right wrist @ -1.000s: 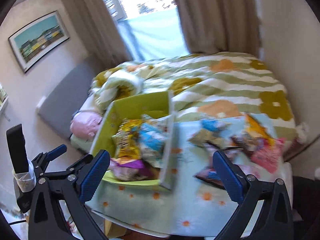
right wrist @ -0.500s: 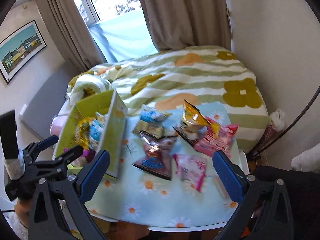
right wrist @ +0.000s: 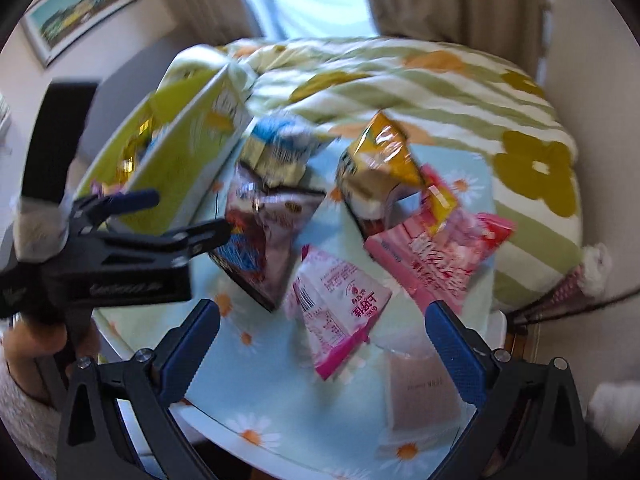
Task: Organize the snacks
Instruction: 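Grasp the white-brown crunch bag with the left tool while the right tool grasps the white-pink packet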
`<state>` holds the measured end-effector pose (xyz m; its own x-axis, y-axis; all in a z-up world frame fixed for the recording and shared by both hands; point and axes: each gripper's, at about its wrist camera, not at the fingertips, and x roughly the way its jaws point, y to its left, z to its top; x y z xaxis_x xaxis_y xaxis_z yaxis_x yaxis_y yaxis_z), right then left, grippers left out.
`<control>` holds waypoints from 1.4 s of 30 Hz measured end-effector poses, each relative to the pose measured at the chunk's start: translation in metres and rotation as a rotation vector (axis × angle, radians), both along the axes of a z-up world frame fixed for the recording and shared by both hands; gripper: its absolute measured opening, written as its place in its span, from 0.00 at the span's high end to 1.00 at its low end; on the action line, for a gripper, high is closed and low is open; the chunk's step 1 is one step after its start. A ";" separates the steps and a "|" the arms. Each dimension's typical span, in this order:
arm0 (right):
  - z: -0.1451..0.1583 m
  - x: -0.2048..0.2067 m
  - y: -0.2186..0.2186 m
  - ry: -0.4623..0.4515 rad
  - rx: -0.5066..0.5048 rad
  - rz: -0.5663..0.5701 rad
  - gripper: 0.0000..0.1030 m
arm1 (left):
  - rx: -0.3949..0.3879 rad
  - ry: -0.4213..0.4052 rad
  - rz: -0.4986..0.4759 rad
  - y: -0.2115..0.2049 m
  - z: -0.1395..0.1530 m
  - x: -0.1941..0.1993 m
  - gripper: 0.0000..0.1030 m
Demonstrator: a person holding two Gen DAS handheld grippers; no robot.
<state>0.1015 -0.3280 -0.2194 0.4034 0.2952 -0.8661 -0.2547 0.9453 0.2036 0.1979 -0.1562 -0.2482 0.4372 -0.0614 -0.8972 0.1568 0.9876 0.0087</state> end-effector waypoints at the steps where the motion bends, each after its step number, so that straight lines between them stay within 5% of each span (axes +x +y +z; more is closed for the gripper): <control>1: -0.007 0.003 0.001 0.003 -0.004 0.029 0.01 | 0.004 0.006 0.008 -0.002 -0.007 0.003 0.00; 8: -0.050 0.019 0.011 0.021 -0.027 0.192 0.01 | 0.030 0.035 0.043 -0.004 -0.047 0.022 0.05; 16: -0.078 0.032 0.020 0.047 -0.036 0.261 0.01 | -0.022 0.079 0.065 0.003 -0.071 0.027 0.38; 31: -0.095 0.041 0.042 0.070 -0.076 0.294 0.05 | -0.011 0.106 0.140 0.031 -0.065 -0.015 0.49; 37: -0.106 0.048 0.057 0.074 -0.096 0.303 0.16 | -0.010 0.111 0.140 0.034 -0.062 -0.033 0.50; 42: -0.103 0.042 0.069 0.055 -0.112 0.325 0.39 | -0.008 0.105 0.140 0.032 -0.056 -0.035 0.50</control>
<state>0.1431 -0.2589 -0.3223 0.2559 0.3025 -0.9181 -0.5378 0.8338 0.1248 0.1625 -0.1240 -0.3043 0.3458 -0.0136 -0.9382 0.0172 0.9998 -0.0081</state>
